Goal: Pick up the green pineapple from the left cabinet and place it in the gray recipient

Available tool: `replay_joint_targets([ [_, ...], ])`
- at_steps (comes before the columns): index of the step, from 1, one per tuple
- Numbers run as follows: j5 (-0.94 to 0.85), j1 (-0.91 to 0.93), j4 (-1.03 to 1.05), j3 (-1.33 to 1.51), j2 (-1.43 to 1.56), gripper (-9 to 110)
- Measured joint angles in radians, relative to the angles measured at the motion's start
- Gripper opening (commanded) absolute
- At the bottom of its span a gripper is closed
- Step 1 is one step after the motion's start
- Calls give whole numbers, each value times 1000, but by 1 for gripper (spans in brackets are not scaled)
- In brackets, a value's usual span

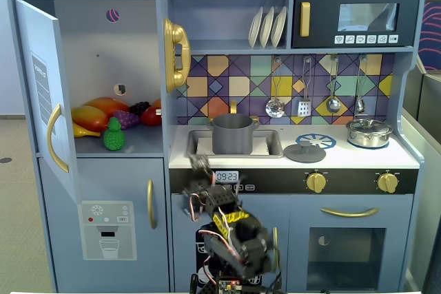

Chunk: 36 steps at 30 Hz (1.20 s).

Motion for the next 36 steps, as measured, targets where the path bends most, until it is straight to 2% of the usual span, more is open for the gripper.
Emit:
replay_joint_targets([
  [2, 0, -81, -167, -78, -40, 13],
  [5, 0, -124, -311, -186, -118, 21],
  [14, -40, -156, -480, -376, -357, 37],
  [23, -114, -206, -634, -502, -589, 37],
  [36, -141, -212, -749, -664, -899, 39],
])
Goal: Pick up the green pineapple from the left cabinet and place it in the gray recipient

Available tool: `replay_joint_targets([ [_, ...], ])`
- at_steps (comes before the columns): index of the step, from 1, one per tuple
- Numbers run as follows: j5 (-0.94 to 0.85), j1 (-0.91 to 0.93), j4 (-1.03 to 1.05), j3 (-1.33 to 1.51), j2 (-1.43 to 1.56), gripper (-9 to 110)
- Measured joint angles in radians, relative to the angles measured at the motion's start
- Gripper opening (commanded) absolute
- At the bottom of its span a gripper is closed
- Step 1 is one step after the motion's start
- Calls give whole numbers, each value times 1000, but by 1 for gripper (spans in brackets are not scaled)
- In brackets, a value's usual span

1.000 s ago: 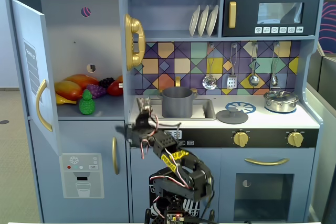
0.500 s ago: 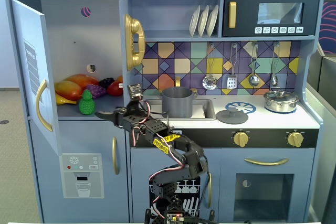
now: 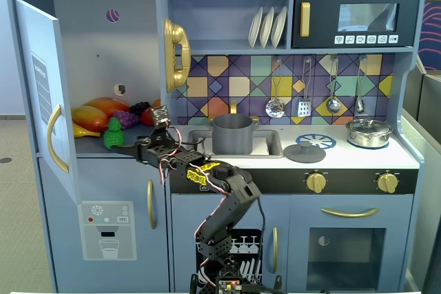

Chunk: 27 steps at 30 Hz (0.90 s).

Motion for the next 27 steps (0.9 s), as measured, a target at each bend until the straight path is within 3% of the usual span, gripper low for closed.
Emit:
replay_joint_targets([
  [21, 2, -17, -55, -285, -351, 36],
  [24, 2, -26, -55, -336, -399, 23],
  [27, 2, -41, -66, -391, -440, 2],
])
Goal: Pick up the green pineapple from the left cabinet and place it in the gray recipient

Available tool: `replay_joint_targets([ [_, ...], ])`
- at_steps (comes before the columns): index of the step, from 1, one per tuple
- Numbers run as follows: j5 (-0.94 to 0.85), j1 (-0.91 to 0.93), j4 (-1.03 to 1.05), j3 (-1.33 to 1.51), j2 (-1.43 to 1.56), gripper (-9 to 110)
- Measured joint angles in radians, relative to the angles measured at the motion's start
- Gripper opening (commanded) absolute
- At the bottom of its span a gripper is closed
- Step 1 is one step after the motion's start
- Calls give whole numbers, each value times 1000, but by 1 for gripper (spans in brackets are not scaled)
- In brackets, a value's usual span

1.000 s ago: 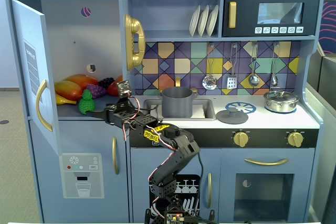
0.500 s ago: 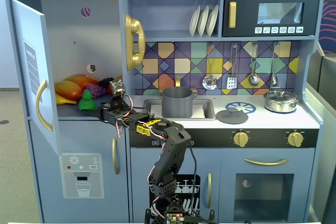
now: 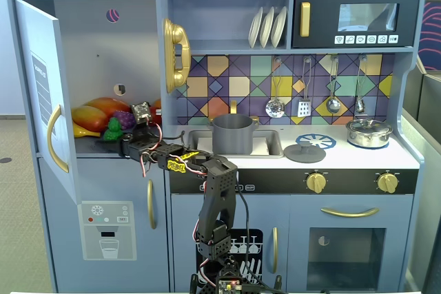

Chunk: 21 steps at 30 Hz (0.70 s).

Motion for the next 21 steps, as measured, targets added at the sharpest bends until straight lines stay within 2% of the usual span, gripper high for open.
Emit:
replay_joint_targets([
  [10, -44, -71, -20, -41, 54, 0],
  [21, -137, -109, 15, 336, 689, 0],
])
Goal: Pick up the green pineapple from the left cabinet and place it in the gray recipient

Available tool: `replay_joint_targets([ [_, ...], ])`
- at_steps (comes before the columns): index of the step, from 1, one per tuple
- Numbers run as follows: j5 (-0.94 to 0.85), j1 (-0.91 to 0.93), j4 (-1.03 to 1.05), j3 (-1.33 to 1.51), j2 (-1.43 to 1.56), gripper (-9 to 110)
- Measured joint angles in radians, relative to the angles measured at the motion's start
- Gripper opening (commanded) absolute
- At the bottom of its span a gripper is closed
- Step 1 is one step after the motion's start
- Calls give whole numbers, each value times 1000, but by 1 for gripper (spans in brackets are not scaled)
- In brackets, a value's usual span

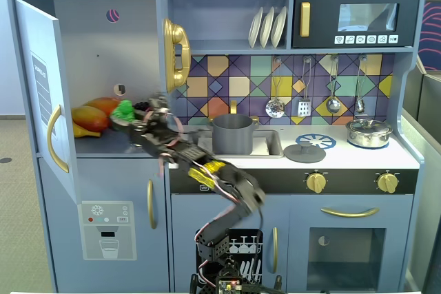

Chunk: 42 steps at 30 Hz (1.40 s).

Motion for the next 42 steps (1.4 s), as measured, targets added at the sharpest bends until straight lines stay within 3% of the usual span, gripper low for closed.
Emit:
replay_joint_targets([
  [6, -44, 69, 31, 133, 356, 0],
  [16, 153, 597, 232, 63, 528, 0],
  [20, 201, 759, 354, -34, 430, 0],
  [25, 216, 882, 354, -106, 199, 0],
  [33, 239, 960, 410, -370, -218, 0],
  [39, 239, 962, 410, -480, -408, 29],
  [42, 239, 968, 411, -489, -426, 35],
])
